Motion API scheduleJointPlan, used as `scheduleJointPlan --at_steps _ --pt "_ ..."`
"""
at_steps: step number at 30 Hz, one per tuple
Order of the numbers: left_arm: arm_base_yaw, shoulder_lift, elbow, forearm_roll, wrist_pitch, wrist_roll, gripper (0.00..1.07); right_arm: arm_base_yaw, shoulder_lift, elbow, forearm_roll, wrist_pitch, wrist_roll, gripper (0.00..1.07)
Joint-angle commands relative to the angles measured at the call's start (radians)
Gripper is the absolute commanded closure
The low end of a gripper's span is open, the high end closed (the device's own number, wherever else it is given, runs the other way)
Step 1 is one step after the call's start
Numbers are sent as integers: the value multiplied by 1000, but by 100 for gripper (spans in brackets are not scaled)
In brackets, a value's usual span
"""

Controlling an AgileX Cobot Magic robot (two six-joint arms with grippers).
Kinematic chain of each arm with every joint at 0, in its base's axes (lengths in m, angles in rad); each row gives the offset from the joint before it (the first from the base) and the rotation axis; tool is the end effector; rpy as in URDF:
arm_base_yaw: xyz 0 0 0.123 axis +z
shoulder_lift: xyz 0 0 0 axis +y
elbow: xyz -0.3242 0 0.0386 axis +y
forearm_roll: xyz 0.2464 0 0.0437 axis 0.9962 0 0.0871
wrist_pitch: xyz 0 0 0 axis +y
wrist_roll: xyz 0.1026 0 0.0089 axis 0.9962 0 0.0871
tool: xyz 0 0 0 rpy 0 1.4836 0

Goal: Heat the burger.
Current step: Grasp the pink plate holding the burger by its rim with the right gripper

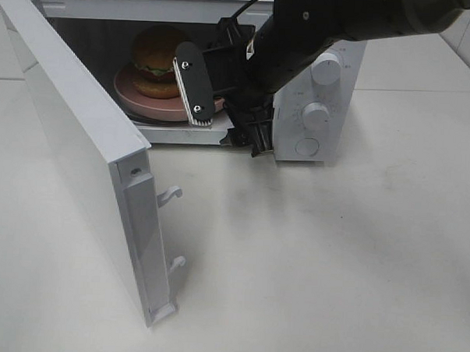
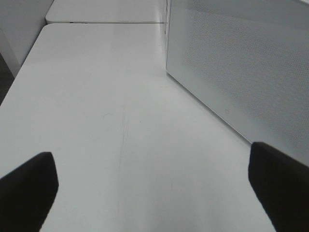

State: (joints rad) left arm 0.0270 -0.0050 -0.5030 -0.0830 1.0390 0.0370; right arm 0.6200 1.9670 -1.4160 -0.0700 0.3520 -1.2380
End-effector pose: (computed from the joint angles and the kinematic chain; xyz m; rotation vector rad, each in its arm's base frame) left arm -0.0373 -0.0084 0.2740 0.0132 2.0123 -0.0581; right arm 0.3792 0.2676 0.2404 -1.9739 1.3906 -0.3488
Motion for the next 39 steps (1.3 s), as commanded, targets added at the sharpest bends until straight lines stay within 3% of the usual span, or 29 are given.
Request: scheduleJointPlan --at_steps 1,20,30,39 --pt "-6 -18 4 2 -1 0 6 3 39 -54 -3 -3 20 23" --pt "-6 -18 4 2 -1 0 6 3 229 -269 -3 52 49 26" --pt "-6 -18 4 2 -1 0 6 0 365 -448 -36 82 168 29" --pt "-6 -18 4 2 -1 0 6 -12 416 -490 -30 83 170 30"
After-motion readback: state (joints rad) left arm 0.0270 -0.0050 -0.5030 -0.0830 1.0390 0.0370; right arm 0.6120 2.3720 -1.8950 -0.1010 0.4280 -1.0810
